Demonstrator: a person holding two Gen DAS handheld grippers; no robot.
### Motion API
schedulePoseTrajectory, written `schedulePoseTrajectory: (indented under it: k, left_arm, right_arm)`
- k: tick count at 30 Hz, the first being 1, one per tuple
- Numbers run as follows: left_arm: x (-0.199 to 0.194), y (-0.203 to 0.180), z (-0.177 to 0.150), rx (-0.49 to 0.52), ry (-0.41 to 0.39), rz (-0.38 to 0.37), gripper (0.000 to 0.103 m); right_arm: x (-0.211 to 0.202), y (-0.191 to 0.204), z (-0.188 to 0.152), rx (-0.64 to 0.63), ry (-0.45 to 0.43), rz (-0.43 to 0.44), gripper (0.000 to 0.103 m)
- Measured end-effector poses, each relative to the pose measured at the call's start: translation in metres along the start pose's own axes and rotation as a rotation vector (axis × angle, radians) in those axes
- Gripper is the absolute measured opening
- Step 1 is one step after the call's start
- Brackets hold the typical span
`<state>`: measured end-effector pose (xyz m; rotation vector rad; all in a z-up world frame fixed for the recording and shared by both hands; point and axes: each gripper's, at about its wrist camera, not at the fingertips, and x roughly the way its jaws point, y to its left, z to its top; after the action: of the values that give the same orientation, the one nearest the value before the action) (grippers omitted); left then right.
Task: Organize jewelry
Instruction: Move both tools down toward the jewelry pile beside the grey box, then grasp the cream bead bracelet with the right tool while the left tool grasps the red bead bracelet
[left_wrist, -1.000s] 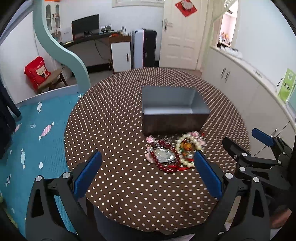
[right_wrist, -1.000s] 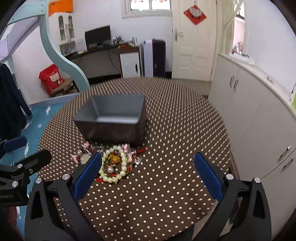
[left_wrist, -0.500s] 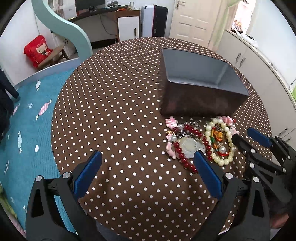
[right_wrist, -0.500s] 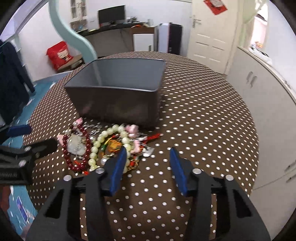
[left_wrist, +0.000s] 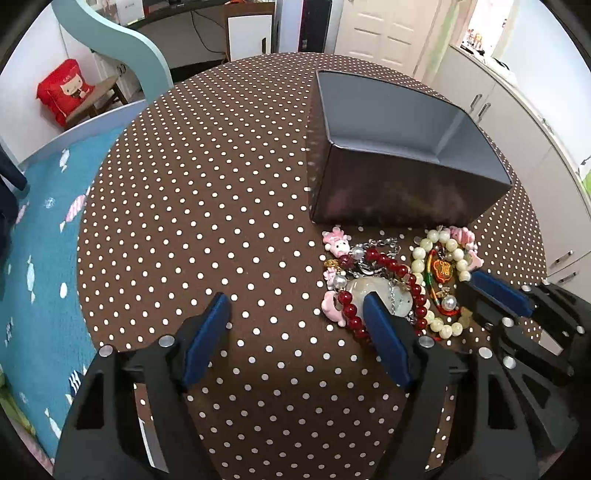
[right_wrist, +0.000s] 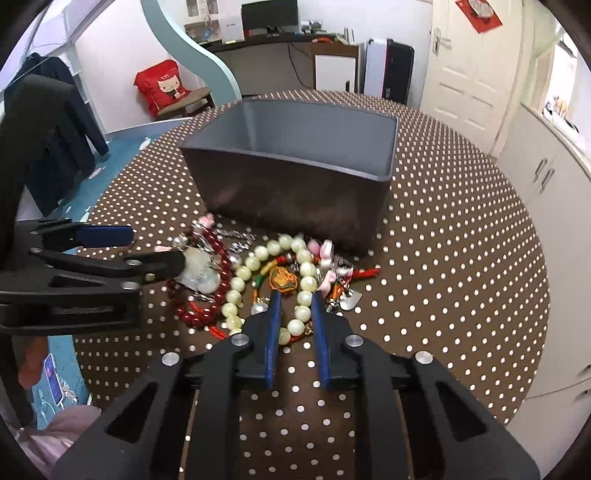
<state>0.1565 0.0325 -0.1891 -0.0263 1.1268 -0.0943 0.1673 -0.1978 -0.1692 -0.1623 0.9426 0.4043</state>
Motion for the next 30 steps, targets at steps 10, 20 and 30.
schedulePoseTrajectory:
  k: [10,20,30]
  left_arm:
    - [-0.008,-0.006,-0.010,0.029,0.021,-0.046,0.046]
    - [-0.010,-0.017,-0.009,0.028,0.032,-0.166,0.015]
    - [-0.018,-0.007,-0.005,-0.022,0.025,-0.253,0.006]
  right_arm:
    - [0.010,-0.002,0.011,0.002,-0.013,-0.006,0.009]
    - [-0.022,-0.016,0.019,0.032,-0.114,0.016,0.008]
    - [-0.047,-0.022,0.025,0.022,-0.193,0.009,0.008]
